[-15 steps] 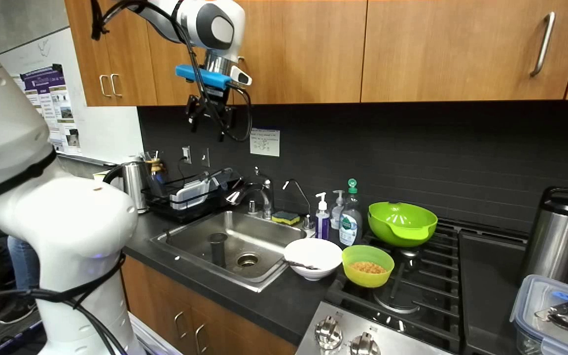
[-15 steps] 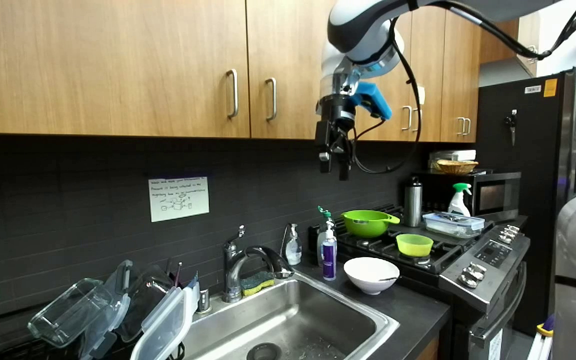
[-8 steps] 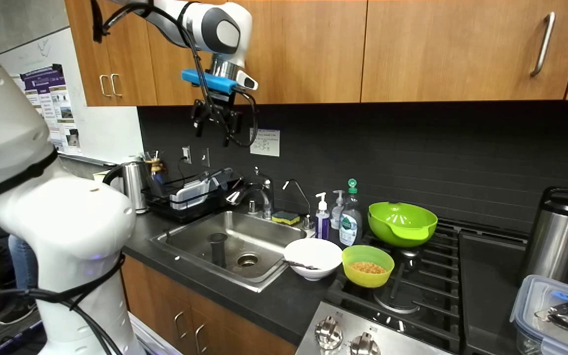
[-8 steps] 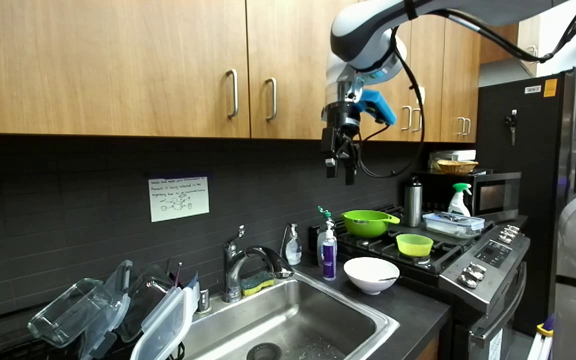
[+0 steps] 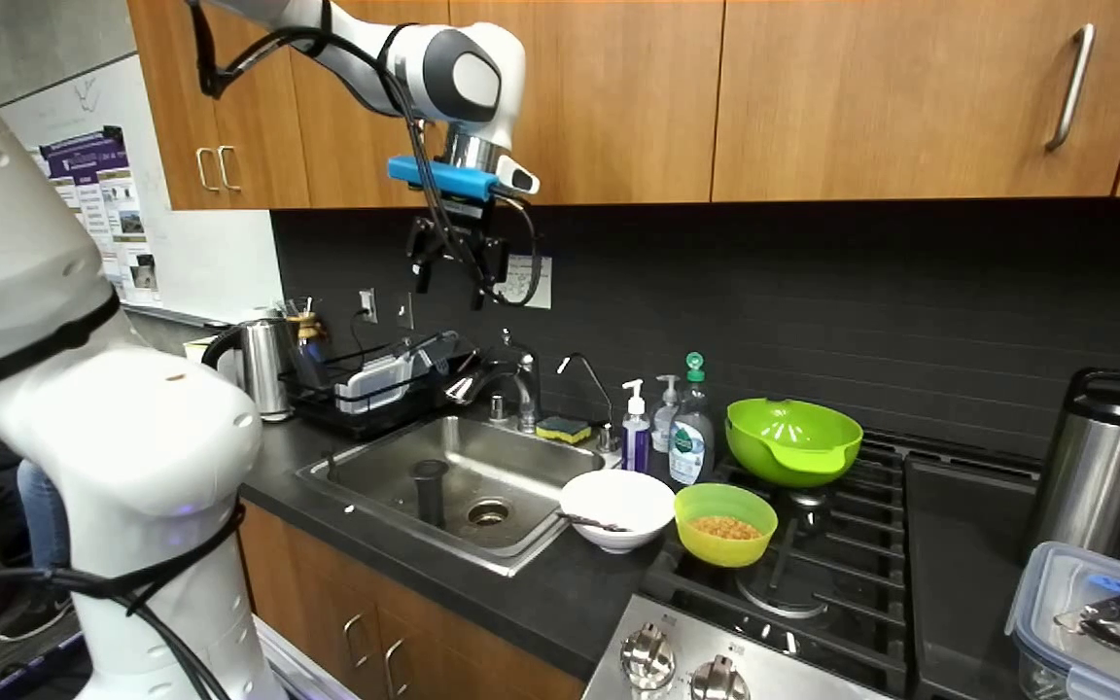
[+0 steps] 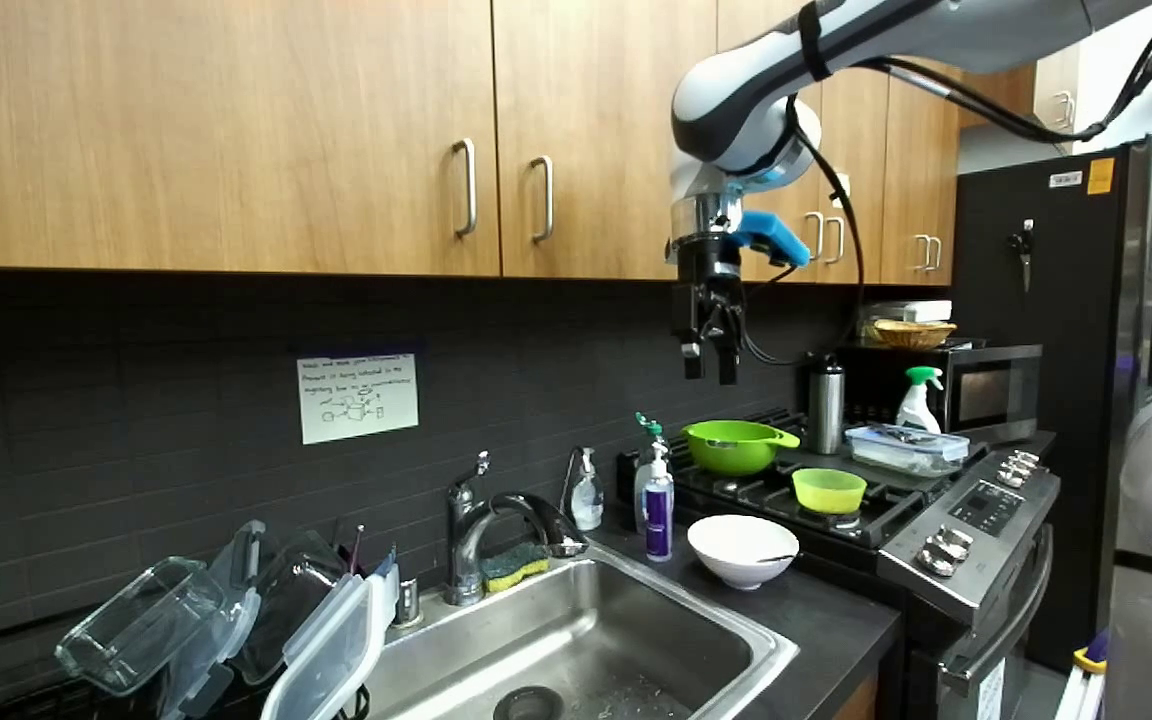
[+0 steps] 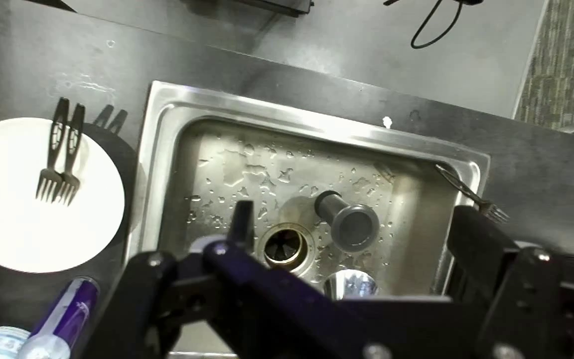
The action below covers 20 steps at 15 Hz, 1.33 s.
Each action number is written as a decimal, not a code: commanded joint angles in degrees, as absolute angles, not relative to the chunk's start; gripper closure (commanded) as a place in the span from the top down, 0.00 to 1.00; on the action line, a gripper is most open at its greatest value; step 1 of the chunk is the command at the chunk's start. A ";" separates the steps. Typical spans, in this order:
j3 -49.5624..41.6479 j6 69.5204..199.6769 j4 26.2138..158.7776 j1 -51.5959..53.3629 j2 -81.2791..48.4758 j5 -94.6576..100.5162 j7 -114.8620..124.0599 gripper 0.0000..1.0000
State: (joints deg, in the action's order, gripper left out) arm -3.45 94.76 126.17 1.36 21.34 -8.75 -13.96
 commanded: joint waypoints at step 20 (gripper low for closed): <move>-9.37 111.38 130.85 -4.77 17.29 0.27 -15.93 1.00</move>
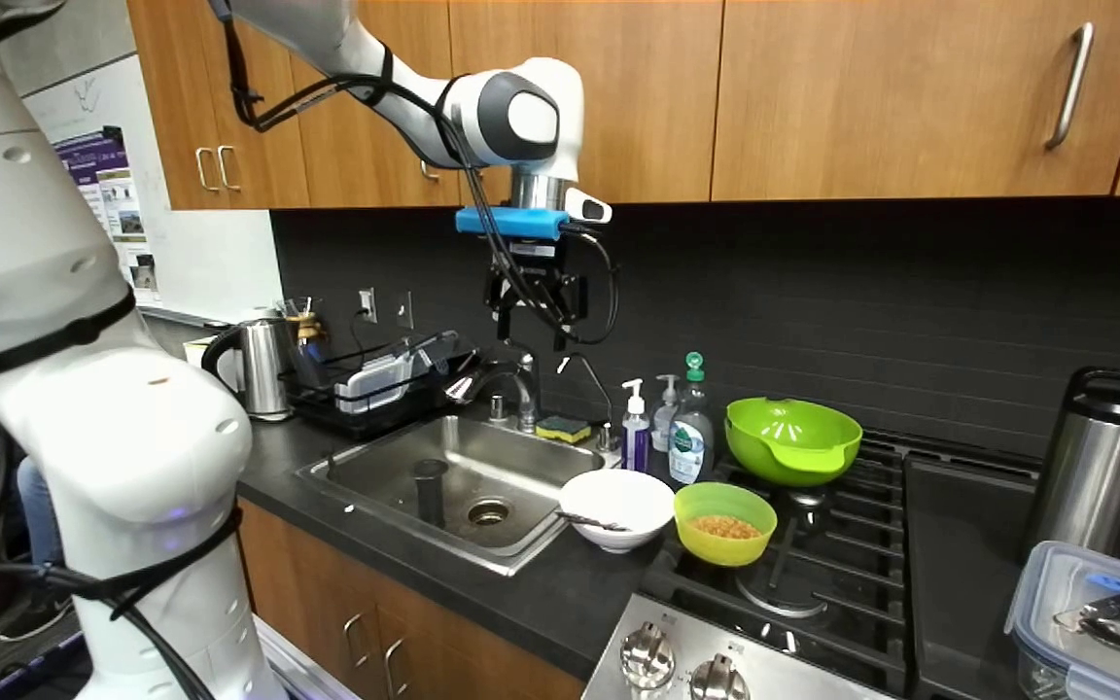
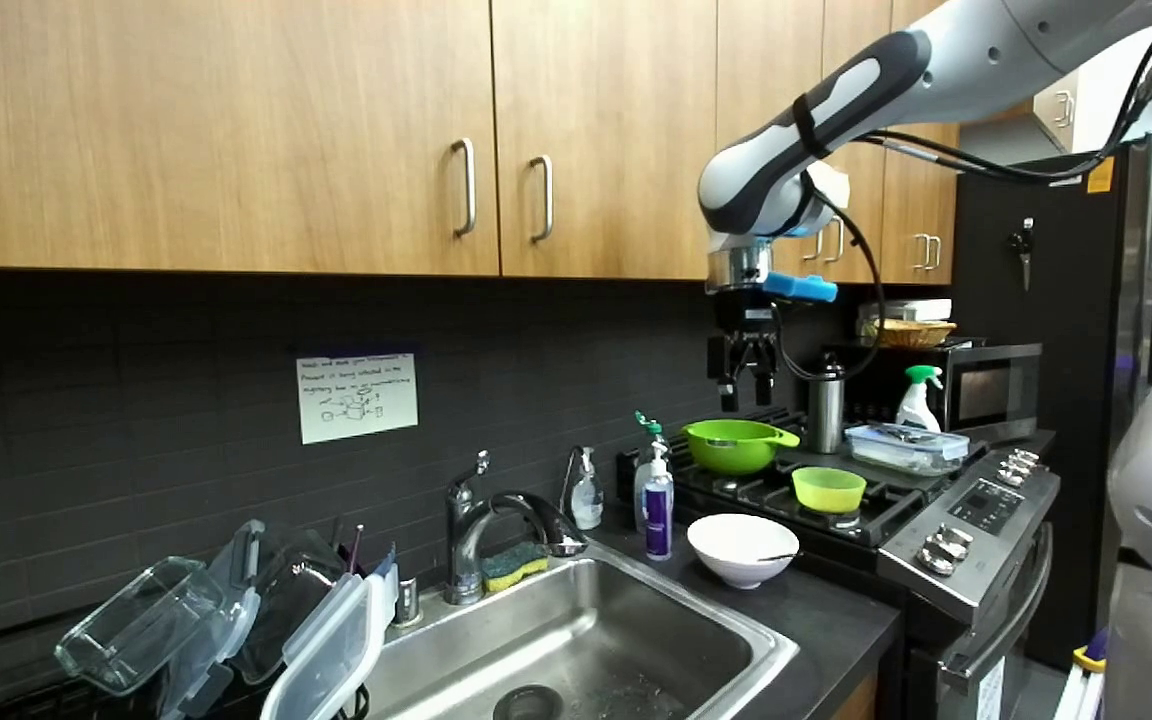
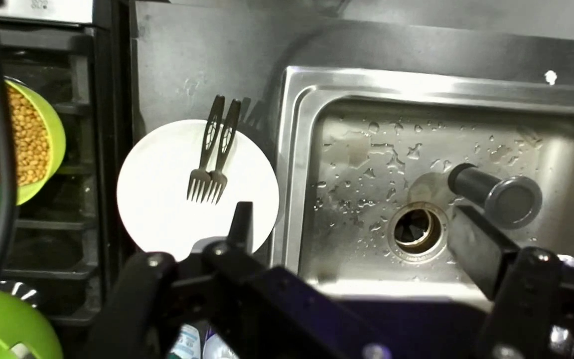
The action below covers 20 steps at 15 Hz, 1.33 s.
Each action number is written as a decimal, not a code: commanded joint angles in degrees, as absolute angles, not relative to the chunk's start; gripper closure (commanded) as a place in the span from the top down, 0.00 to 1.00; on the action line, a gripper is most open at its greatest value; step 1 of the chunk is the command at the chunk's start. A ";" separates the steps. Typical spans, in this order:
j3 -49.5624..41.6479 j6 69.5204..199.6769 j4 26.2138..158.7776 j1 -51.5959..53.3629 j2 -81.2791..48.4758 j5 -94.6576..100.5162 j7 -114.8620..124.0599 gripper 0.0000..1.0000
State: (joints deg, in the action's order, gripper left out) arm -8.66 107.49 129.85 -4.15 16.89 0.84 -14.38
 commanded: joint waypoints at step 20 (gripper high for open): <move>-13.48 120.01 137.39 -7.65 16.69 -0.59 -16.19 1.00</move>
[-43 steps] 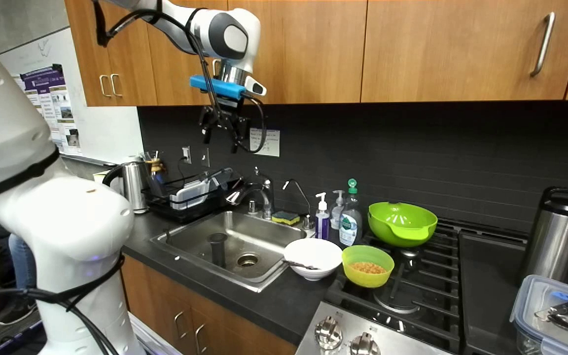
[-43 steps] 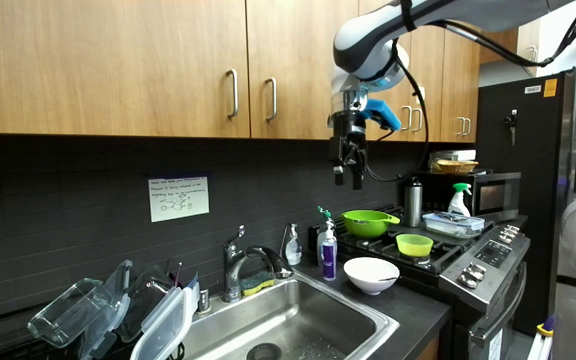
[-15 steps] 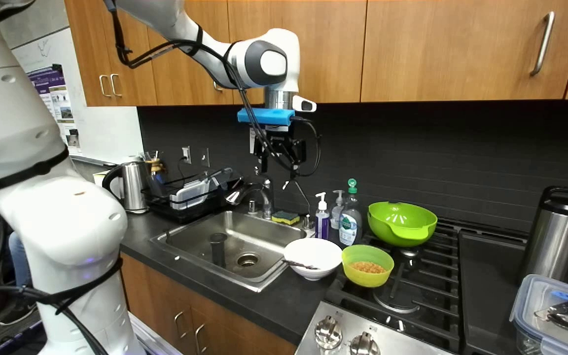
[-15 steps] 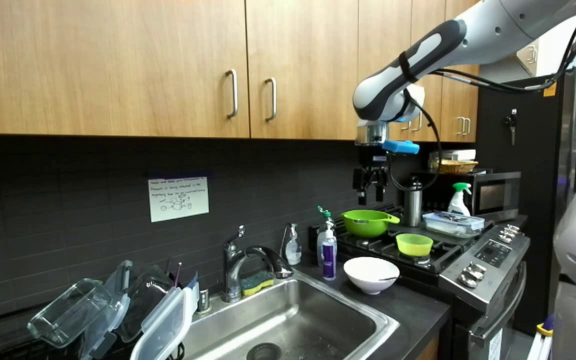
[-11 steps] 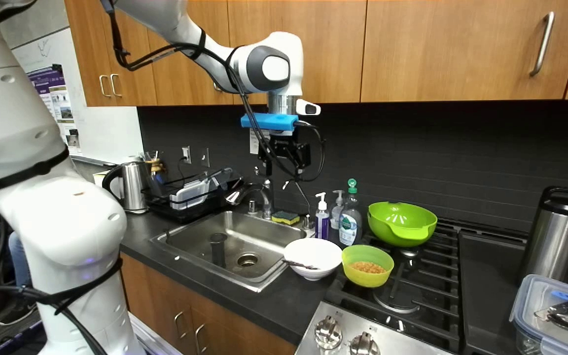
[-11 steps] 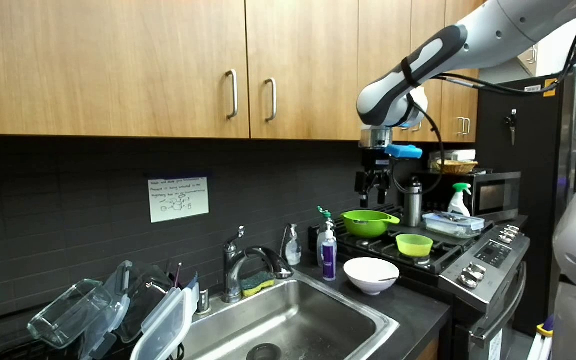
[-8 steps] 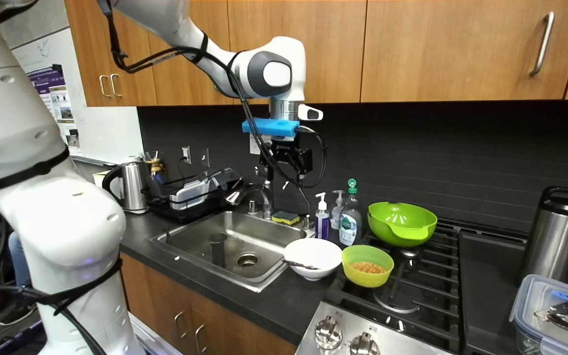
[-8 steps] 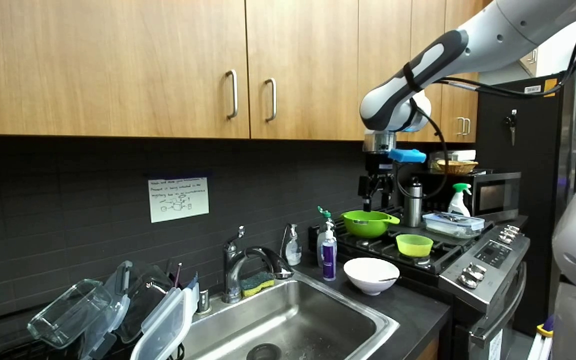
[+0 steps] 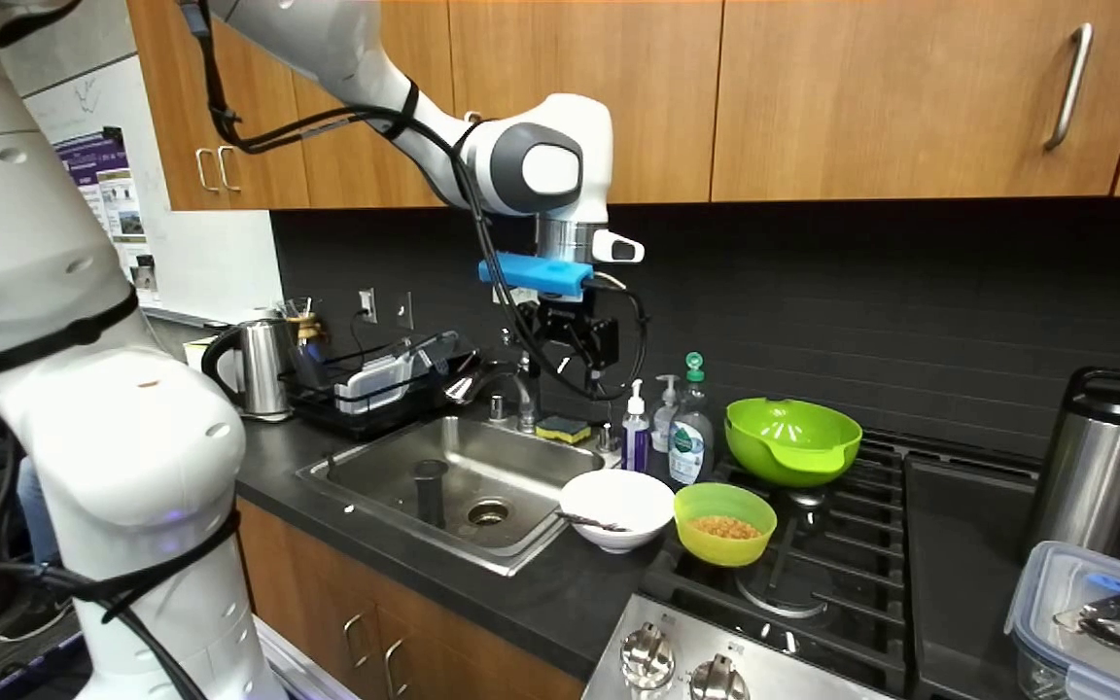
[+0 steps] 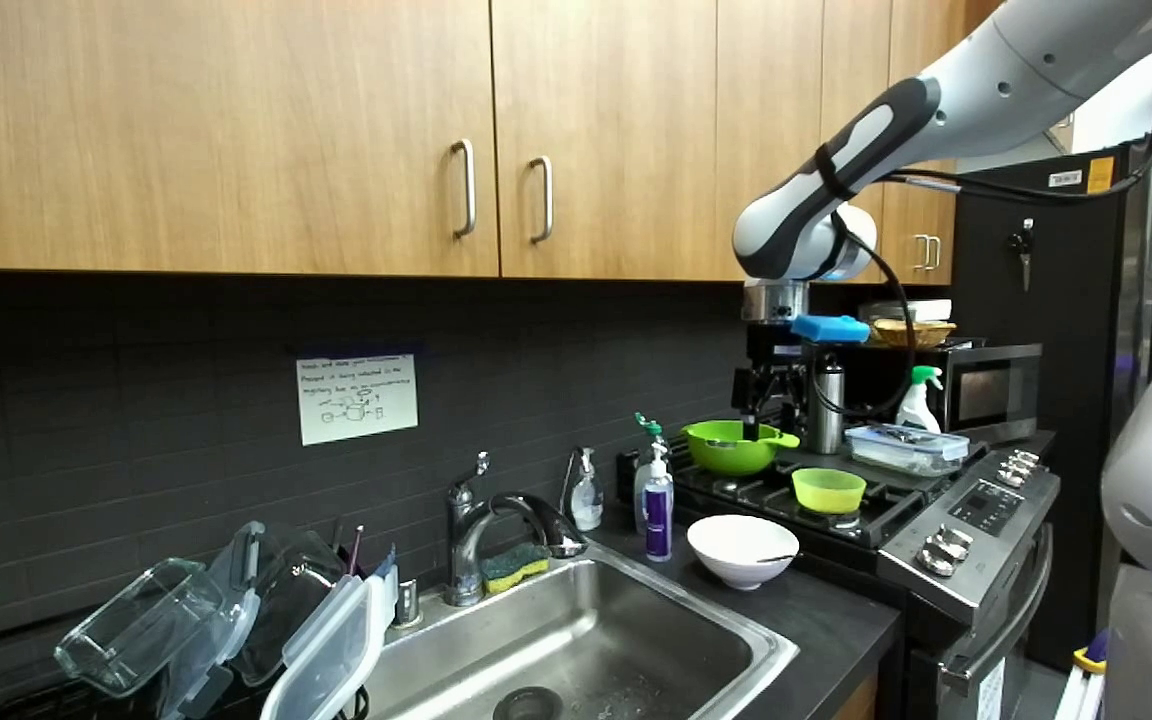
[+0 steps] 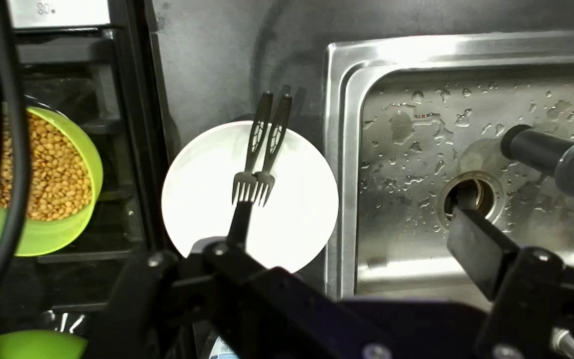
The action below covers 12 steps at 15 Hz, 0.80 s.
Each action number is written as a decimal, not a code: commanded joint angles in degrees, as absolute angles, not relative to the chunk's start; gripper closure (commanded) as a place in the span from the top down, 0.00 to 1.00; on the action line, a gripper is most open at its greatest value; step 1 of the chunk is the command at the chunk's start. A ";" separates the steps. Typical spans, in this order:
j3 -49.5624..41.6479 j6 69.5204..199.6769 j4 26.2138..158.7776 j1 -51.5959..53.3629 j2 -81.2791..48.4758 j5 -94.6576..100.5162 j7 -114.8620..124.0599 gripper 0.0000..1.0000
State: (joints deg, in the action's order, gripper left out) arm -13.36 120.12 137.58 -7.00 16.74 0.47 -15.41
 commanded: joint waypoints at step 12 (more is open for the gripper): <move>-12.97 119.92 137.49 -7.62 16.71 -0.79 -15.51 1.00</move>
